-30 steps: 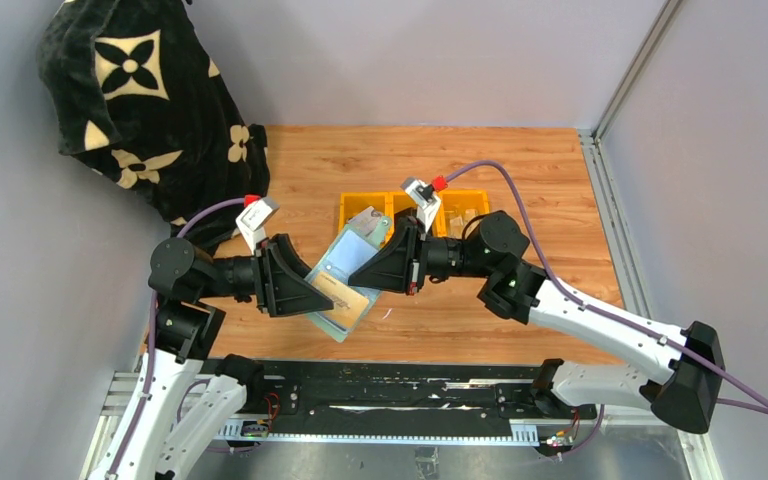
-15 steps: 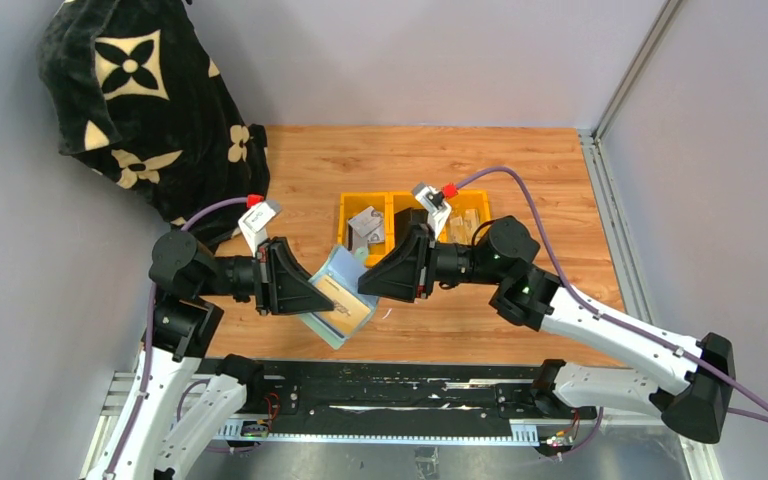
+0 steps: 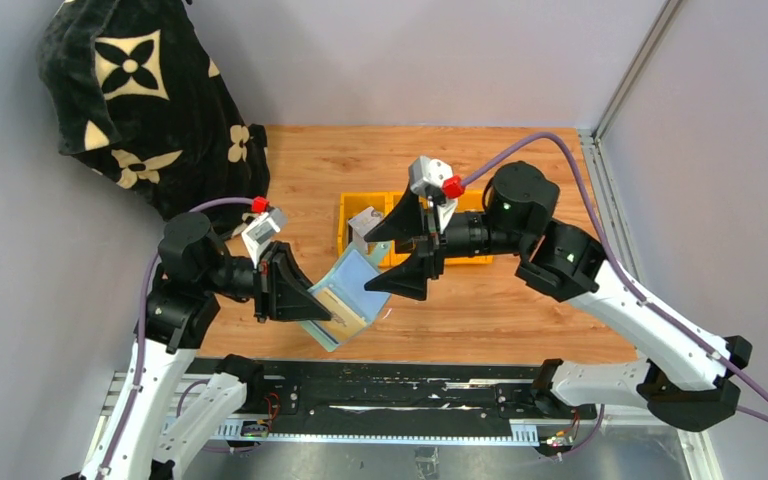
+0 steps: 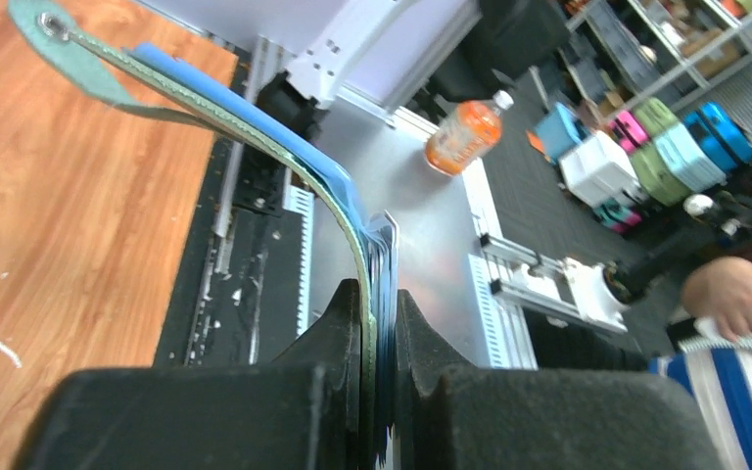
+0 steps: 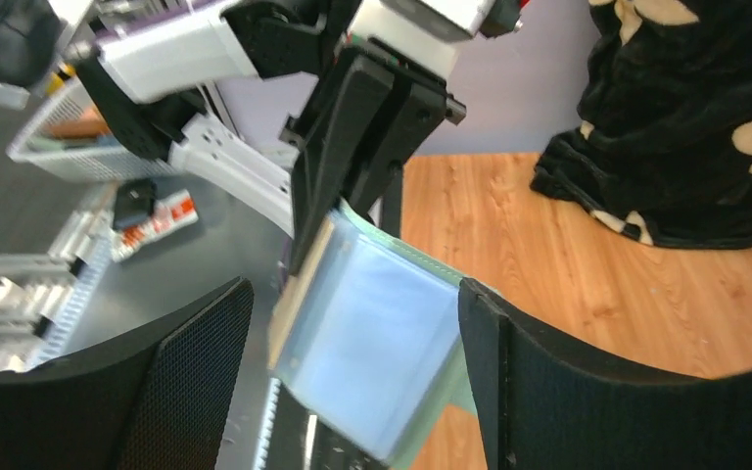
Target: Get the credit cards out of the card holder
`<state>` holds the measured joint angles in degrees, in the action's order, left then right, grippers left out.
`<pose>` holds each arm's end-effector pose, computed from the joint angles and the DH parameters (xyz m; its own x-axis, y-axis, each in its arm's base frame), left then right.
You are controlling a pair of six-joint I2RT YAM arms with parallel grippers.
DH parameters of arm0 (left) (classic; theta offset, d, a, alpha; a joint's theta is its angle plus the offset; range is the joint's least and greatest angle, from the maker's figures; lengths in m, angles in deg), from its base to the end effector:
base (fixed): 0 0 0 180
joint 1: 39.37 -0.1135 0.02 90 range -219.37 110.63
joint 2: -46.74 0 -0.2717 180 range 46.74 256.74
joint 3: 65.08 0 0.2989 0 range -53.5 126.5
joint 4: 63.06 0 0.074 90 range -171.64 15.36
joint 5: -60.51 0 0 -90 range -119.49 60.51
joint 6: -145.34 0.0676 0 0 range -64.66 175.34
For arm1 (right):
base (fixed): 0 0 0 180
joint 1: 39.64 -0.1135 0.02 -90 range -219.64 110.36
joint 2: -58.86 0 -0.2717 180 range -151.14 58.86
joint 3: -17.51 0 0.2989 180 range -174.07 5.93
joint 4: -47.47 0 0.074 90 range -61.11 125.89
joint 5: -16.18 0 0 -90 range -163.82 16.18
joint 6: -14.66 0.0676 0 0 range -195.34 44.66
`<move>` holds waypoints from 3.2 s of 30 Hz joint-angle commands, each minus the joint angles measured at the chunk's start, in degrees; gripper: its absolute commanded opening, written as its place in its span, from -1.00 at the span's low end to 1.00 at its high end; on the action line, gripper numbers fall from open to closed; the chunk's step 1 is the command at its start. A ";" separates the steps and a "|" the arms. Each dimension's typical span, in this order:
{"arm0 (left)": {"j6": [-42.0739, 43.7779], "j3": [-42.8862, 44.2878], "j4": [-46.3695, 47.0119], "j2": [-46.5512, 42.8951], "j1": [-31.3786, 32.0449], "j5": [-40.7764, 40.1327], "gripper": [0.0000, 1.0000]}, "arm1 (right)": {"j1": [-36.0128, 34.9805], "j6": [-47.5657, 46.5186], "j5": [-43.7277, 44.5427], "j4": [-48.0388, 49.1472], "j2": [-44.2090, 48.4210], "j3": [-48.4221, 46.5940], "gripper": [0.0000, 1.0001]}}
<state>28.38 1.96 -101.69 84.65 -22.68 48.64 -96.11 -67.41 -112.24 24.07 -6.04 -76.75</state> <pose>0.1280 -0.1074 0.4114 -0.5869 0.0786 -0.8059 0.8050 -0.0500 -0.5911 0.1260 0.2662 0.5193 -0.0804 0.0744 -0.9940 -0.9929 -0.0936 0.0733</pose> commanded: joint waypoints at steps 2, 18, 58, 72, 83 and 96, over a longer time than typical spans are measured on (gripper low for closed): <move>-16.81 -2.90 26.60 5.33 0.28 7.94 -1.00 | -0.13 -17.07 -2.58 -12.55 -5.20 -4.08 0.60; 21.12 10.29 -28.98 21.97 2.66 -43.49 -1.00 | 1.01 -15.60 4.81 -8.71 -0.08 -0.01 0.62; 53.55 29.34 -57.91 20.63 13.88 -44.25 -1.00 | -3.47 -10.91 0.90 22.02 -7.55 15.81 0.74; 56.36 30.46 -59.76 19.57 13.98 -41.09 -1.00 | -3.91 -19.96 -4.56 9.26 -14.67 9.85 0.67; 59.46 31.00 -61.44 19.23 14.07 -39.83 -1.00 | -3.83 -21.36 -12.00 1.30 -17.05 4.10 -0.86; 53.57 26.59 -51.04 12.13 14.05 -25.23 0.37 | -3.83 -3.72 -8.51 24.11 -5.57 16.11 -1.00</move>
<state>86.95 31.82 -159.45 99.84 -9.04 18.01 -99.39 -79.11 -123.12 35.68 -16.84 -64.64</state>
